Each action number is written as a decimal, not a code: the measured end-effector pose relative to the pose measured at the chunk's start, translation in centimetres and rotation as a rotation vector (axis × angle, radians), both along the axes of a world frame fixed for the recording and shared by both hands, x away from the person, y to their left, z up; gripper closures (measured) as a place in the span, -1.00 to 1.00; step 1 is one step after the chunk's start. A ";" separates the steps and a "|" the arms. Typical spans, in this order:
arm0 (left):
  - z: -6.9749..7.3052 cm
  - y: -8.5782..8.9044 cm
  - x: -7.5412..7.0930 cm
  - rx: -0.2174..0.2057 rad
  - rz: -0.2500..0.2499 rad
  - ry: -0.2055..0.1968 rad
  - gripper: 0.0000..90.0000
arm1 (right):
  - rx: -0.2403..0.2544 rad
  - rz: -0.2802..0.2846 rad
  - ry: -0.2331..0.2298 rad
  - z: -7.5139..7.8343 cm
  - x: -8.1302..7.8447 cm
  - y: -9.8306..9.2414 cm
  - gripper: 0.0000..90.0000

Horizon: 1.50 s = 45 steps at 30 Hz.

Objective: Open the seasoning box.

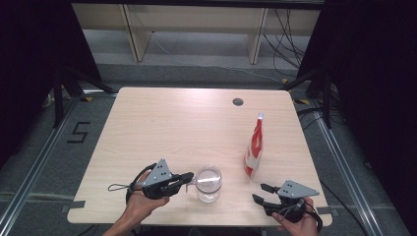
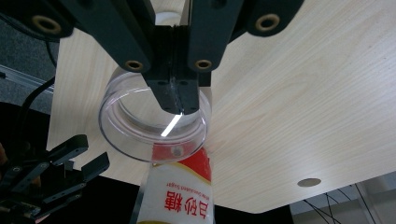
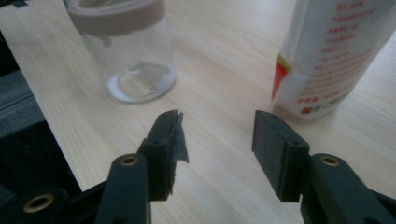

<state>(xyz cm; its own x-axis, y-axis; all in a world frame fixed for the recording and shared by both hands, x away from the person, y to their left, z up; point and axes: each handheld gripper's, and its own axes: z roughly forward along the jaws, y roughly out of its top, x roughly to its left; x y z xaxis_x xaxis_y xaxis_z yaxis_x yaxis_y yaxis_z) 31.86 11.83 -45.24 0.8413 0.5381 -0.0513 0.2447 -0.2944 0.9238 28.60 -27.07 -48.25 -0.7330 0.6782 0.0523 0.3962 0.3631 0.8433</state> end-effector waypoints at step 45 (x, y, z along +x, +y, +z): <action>-0.2 0.1 -0.5 0.019 0.004 -0.054 0.98 | 0.031 0.081 -0.059 0.3 -0.1 2.7 0.49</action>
<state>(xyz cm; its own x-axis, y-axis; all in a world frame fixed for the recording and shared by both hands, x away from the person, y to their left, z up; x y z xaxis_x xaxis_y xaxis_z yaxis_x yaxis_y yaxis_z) 31.36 11.96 -45.42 0.8405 0.5419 0.0039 0.1960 -0.3108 0.9301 28.50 -24.37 -47.91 -0.7879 0.6151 0.0278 0.3159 0.3650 0.8758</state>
